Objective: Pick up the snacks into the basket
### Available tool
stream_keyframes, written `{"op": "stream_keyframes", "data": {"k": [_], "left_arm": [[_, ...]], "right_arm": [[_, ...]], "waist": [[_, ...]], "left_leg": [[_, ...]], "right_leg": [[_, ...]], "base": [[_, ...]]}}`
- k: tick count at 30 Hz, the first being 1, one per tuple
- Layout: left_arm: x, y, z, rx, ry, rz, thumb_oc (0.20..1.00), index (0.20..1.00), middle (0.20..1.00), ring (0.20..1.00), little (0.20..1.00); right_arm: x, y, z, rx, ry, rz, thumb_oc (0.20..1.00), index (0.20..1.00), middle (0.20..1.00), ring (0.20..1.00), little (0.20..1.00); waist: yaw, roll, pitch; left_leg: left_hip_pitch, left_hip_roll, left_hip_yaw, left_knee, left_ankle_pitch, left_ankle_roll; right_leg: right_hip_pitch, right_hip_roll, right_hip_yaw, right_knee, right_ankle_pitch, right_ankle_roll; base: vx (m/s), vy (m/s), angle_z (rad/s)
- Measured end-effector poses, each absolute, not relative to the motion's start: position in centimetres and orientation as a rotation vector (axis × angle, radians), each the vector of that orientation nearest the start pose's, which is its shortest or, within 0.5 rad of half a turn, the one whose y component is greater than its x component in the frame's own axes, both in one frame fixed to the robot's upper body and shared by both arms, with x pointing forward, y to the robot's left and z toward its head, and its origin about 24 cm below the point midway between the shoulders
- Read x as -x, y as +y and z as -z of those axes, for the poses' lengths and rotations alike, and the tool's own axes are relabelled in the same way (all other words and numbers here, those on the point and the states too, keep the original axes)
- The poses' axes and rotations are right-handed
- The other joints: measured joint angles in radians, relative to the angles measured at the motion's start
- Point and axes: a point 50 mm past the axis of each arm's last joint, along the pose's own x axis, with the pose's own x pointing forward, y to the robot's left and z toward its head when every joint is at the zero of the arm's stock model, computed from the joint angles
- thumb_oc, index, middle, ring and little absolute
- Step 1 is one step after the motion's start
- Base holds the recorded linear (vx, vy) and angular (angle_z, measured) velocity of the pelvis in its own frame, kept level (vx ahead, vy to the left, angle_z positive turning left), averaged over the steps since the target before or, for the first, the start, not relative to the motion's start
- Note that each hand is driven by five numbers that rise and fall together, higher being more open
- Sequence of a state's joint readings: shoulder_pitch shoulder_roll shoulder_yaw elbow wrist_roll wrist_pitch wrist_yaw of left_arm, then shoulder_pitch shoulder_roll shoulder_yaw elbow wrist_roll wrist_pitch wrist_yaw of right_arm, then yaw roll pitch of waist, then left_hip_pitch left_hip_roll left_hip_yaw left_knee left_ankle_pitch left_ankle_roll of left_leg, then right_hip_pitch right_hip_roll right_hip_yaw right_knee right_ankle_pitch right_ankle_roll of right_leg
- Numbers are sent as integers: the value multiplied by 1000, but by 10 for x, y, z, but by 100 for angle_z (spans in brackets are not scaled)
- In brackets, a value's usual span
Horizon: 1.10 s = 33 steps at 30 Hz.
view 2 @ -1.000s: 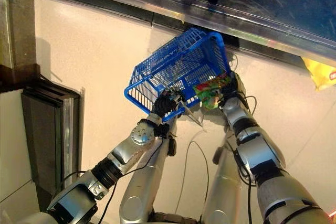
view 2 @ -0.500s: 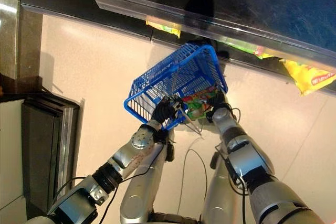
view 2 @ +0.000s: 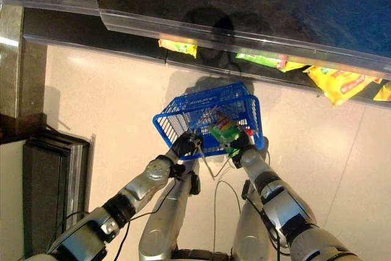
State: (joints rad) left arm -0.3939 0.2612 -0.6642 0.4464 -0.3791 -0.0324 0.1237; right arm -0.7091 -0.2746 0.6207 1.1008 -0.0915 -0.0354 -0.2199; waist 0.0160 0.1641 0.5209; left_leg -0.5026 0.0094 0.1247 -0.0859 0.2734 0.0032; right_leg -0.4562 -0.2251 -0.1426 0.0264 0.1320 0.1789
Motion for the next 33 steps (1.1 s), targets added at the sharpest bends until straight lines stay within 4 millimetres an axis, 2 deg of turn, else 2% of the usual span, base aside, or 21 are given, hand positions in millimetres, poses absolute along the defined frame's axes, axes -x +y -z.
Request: {"op": "stream_keyframes", "data": {"k": [1,3,6,8,11,12,13,14,15,17,18,19,20,22,23,24,27,29,31,33], "left_arm": [[-287,70,-9,-157,199,445,200,200,200,200,200],[-288,69,-9,-149,199,446,200,200,200,200,200],[-287,64,-12,-111,195,449,200,200,200,200,200],[-287,64,-12,-90,198,441,200,200,200,200,200],[-290,67,-11,-72,206,406,200,200,200,200,200],[-291,69,-9,-71,215,388,200,200,200,200,200],[-291,70,-7,-72,224,379,200,200,200,200,200],[-291,74,-3,-71,241,358,200,200,200,200,200],[-291,76,-1,-74,241,347,200,200,200,200,200],[-288,92,13,-77,289,259,200,200,200,200,200],[-287,99,19,-81,310,222,200,200,200,200,200],[-286,106,26,-85,338,185,200,200,200,200,200],[-281,119,40,-100,404,109,200,200,200,200,200],[-272,143,59,-130,490,10,200,200,200,200,200],[-270,147,62,-136,504,-9,200,200,200,200,200],[-268,155,70,-143,547,-59,200,200,200,200,200],[-257,175,85,-131,645,-173,200,200,200,200,200],[-242,190,98,-125,723,-266,200,200,200,200,200],[-234,195,104,-180,762,-272,200,200,200,200,200],[-226,193,110,-269,786,-229,200,200,200,200,200]], "right_arm": [[-348,-151,-3,879,276,-174,1000,1000,1000,1000,1000],[-355,-139,-19,767,210,-154,1000,1000,1000,1000,1000],[-361,-126,-35,744,127,-171,1000,1000,1000,1000,1000],[-363,-123,-39,744,115,-172,1000,1000,1000,1000,1000],[-363,-137,-31,766,168,-127,1000,1000,1000,1000,1000],[-358,-150,-20,784,226,-100,1000,1000,1000,1000,1000],[-357,-153,-17,787,244,-92,1000,1000,1000,1000,1000],[-344,-169,2,804,319,-74,1000,1000,1000,1000,1000],[-340,-176,5,794,334,-58,1000,1000,1000,1000,1000],[-316,-196,27,739,404,-16,1000,1000,1000,1000,1000],[-310,-201,31,711,423,4,1000,1000,1000,1000,1000],[-305,-204,34,679,426,19,1000,1000,1000,1000,1000],[-292,-210,43,640,456,41,1000,1000,1000,1000,1000],[-278,-217,50,575,461,77,1000,1000,1000,1000,1000],[-278,-218,50,565,459,85,1000,1000,1000,1000,1000],[-267,-224,56,528,478,112,1000,1000,1000,1000,1000],[-248,-229,66,468,504,147,1000,1000,1000,1000,1000],[-238,-227,64,389,469,164,1000,1000,1000,1000,1000],[-228,-230,63,357,449,169,1000,1000,1000,1000,1000],[-221,-234,59,349,424,164,1000,1000,1000,1000,1000]], "waist": [[0,0,0],[-1,0,0],[-1,0,0],[-1,0,0],[0,0,0],[0,0,0],[0,0,0],[-2,0,0],[-2,0,0],[-6,0,0],[-7,-1,0],[-9,-1,0],[-25,-2,1],[-44,-2,1],[-53,-2,1],[-66,-7,3],[-94,-43,-10],[-108,-82,-47],[-123,-91,-93],[-133,-86,-139]], "left_leg": [[0,2,0,0,-1,-1],[0,3,0,0,-3,-4],[0,5,5,0,-5,-6],[0,7,7,0,-5,-6],[9,7,5,0,-2,-3],[25,6,4,0,-2,-3],[37,4,3,0,-2,-4],[64,3,-2,0,-3,-5],[74,5,-7,0,-7,-9],[118,10,-18,0,-11,-15],[130,14,-18,0,-14,-18],[145,17,-18,-1,-18,-22],[169,22,-19,-1,-24,-29],[198,40,-17,-1,-32,-39],[205,45,-18,-1,-31,-39],[230,61,-15,-1,-38,-47],[294,94,0,-1,-55,-62],[326,123,20,-1,-62,-83],[336,153,22,-1,-65,-98],[338,180,20,0,-64,-111]], "right_leg": [[0,1,0,0,1,-1],[-2,4,5,-1,5,-4],[-7,7,15,-1,9,-3],[-7,9,18,-1,9,-4],[6,11,17,-7,9,-5],[25,9,14,-10,9,-7],[41,8,10,-16,11,-9],[78,8,0,-27,10,-9],[91,9,-5,-30,5,-7],[146,17,-12,-40,-4,-10],[159,19,-13,-41,-7,-10],[174,22,-14,-40,-11,-12],[199,29,-18,-38,-19,-14],[219,46,-12,-27,-26,-24],[225,51,-13,-25,-28,-26],[247,62,-10,-21,-31,-33],[289,87,2,-14,-42,-48],[296,118,13,11,-57,-72],[297,146,12,26,-71,-93],[289,172,7,49,-91,-110]], "base": [[-18,-12,-5],[-16,-6,-6],[-12,-3,-7],[-4,-27,-4],[1,-49,3],[29,-40,7],[28,-43,13],[43,-46,12],[37,-62,15],[50,-75,8],[52,-67,1],[47,-45,2],[66,-80,-1],[79,-99,-9],[114,-106,-13],[109,-127,-11],[115,-142,-30],[103,-220,-35],[53,-167,-15],[36,-181,-5]]}}
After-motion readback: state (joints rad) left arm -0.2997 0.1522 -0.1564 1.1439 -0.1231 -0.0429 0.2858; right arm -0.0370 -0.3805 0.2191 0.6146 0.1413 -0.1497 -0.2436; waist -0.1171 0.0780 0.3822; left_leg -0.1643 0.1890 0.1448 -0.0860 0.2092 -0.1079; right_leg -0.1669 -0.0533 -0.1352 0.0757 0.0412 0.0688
